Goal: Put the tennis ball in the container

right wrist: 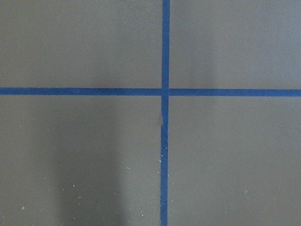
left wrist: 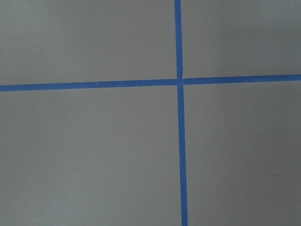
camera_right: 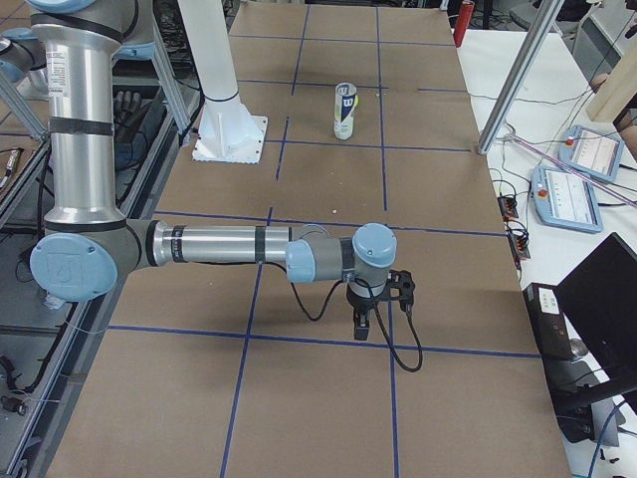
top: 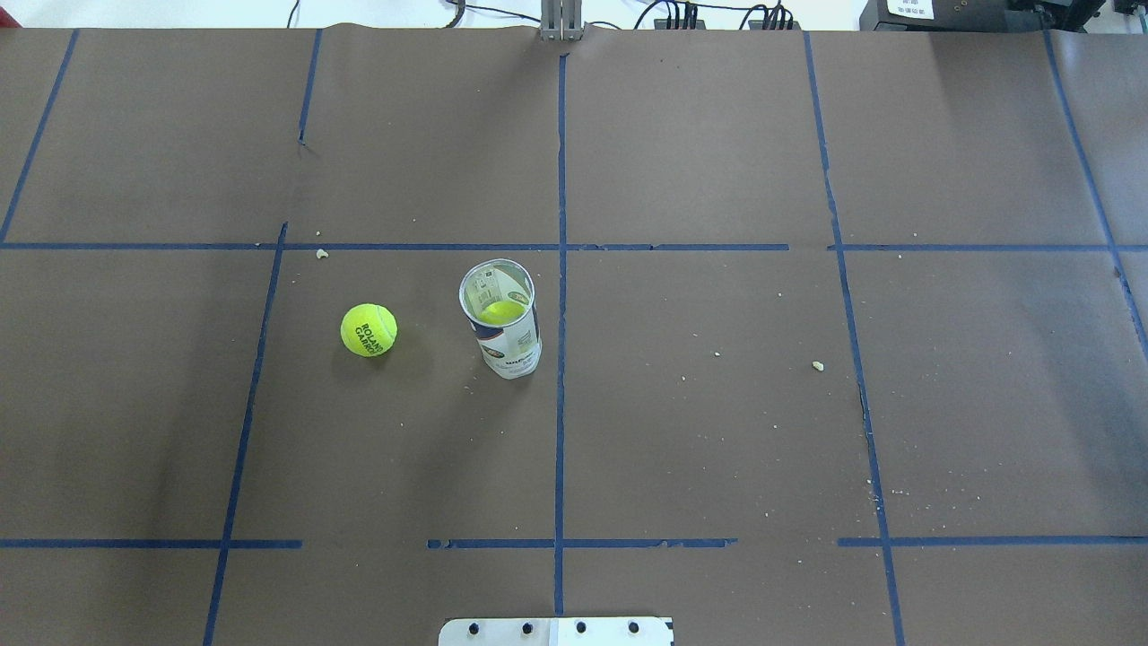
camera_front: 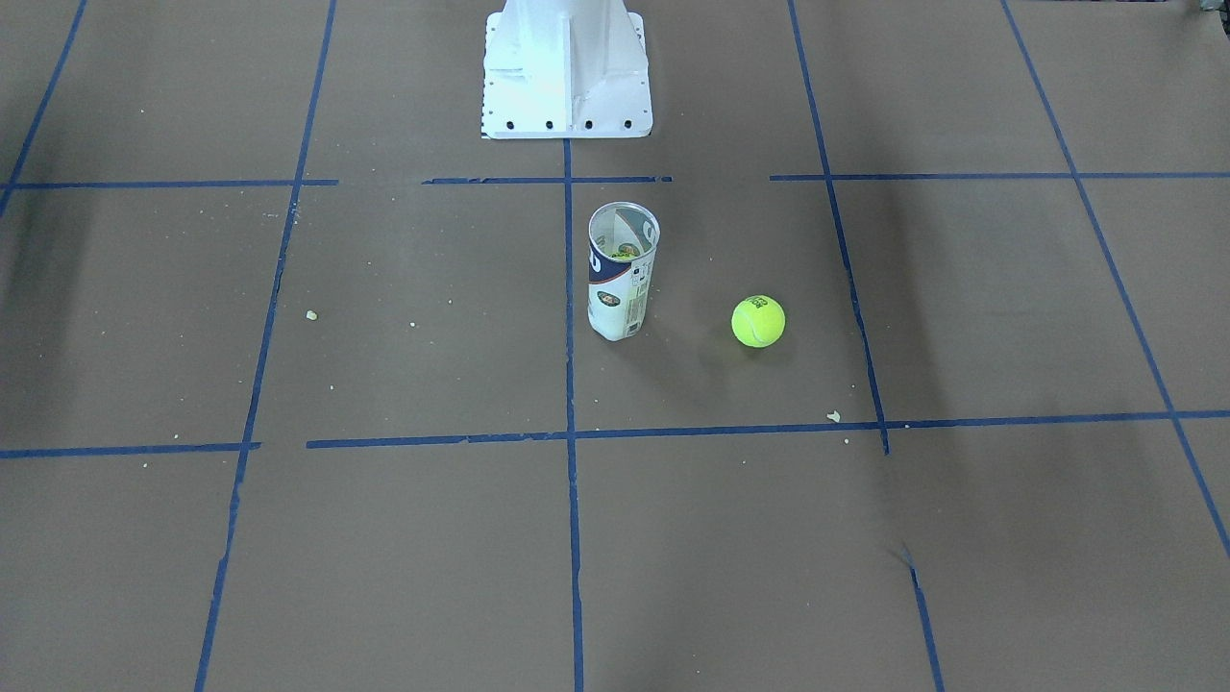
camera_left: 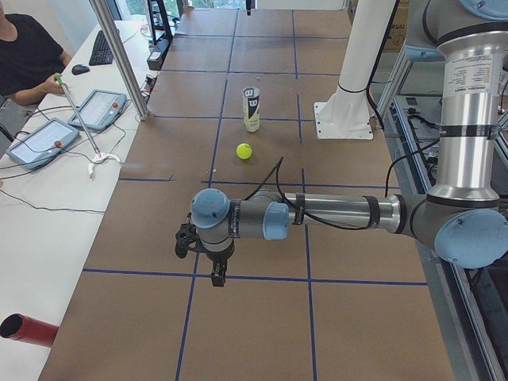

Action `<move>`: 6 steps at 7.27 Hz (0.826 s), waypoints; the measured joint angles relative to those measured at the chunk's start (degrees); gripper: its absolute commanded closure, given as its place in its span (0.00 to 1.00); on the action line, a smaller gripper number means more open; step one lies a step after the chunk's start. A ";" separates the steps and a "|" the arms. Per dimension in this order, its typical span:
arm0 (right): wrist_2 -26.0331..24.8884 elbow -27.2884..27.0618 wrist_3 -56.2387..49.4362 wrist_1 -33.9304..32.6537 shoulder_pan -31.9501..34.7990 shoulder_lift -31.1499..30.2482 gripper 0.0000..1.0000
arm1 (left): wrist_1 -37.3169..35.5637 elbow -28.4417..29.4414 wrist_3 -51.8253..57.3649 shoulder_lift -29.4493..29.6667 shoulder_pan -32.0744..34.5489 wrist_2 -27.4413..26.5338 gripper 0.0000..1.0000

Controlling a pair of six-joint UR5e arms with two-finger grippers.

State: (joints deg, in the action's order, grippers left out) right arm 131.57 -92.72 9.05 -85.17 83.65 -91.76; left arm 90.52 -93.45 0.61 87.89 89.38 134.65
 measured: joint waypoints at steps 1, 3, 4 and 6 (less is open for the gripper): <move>0.00 0.00 0.00 0.00 0.01 0.00 0.00 | -0.01 -0.01 -0.06 0.07 -0.01 -0.02 0.00; 0.00 0.00 0.00 0.00 0.02 0.00 0.00 | 0.17 -0.49 -0.45 1.70 -0.10 -0.16 0.00; 0.00 0.00 0.00 0.00 0.02 0.00 0.00 | 0.11 -1.57 -0.99 3.63 -0.38 -0.22 0.00; 0.00 0.00 0.00 0.00 0.02 0.00 0.00 | -0.27 -6.13 -6.12 7.10 -3.24 -0.26 0.00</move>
State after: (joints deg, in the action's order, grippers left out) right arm 131.57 -92.72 9.05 -85.17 83.67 -91.76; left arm 90.25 -99.58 -5.51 94.99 86.14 134.39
